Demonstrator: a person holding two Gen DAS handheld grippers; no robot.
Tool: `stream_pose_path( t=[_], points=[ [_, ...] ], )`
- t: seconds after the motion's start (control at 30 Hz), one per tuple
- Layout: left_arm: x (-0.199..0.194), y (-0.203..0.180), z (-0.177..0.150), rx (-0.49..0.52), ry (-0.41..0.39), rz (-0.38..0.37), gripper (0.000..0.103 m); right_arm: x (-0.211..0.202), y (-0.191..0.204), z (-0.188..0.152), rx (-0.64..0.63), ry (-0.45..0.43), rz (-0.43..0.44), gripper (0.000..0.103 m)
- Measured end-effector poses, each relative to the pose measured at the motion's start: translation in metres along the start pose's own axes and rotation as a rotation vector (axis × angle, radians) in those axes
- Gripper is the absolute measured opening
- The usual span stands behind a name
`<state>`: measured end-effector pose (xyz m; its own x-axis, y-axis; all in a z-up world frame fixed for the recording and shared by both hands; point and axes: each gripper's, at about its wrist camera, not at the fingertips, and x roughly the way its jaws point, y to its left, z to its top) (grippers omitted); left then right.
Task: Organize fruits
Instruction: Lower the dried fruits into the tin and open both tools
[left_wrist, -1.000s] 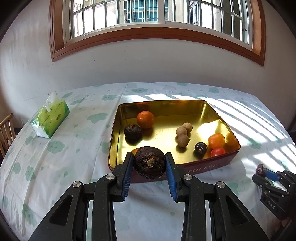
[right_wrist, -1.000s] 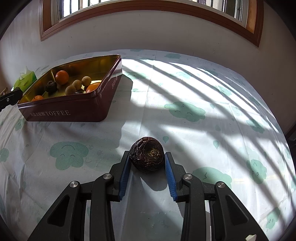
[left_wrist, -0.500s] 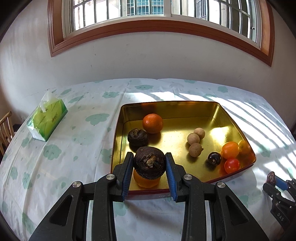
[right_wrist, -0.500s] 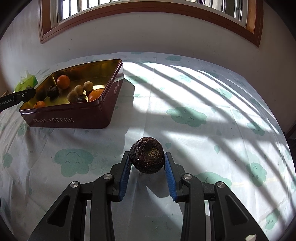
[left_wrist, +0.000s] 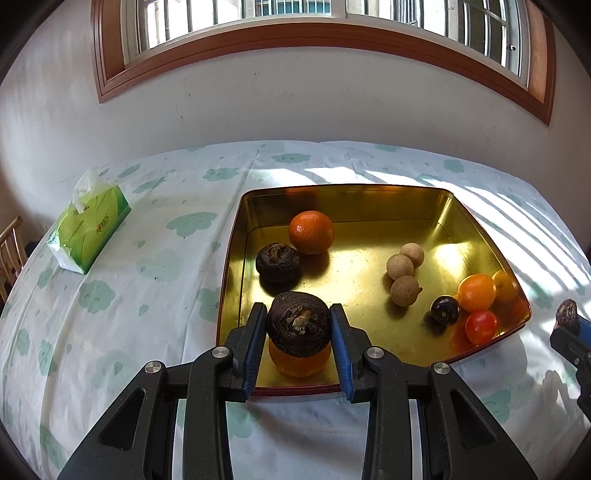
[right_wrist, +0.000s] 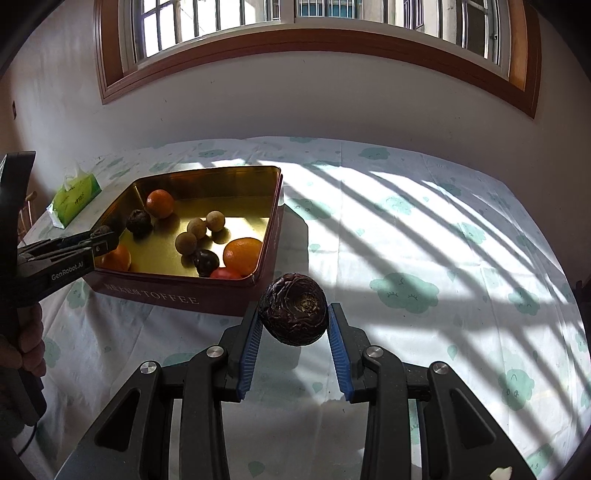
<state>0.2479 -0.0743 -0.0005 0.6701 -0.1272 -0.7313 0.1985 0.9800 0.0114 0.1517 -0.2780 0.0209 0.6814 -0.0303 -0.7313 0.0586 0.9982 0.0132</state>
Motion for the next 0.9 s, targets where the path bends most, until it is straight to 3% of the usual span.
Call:
stream_pose_path(
  t=[0.43, 0.9],
  points=[
    [0.005, 0.003, 0.000, 0.009, 0.005, -0.002, 0.035, 0.010, 0.032, 0.034, -0.042, -0.032, 0.055, 0.033],
    [0.005, 0.002, -0.001, 0.006, 0.000, 0.003, 0.035, 0.038, 0.049, 0.050, -0.088, -0.008, 0.049, 0.033]
  ],
)
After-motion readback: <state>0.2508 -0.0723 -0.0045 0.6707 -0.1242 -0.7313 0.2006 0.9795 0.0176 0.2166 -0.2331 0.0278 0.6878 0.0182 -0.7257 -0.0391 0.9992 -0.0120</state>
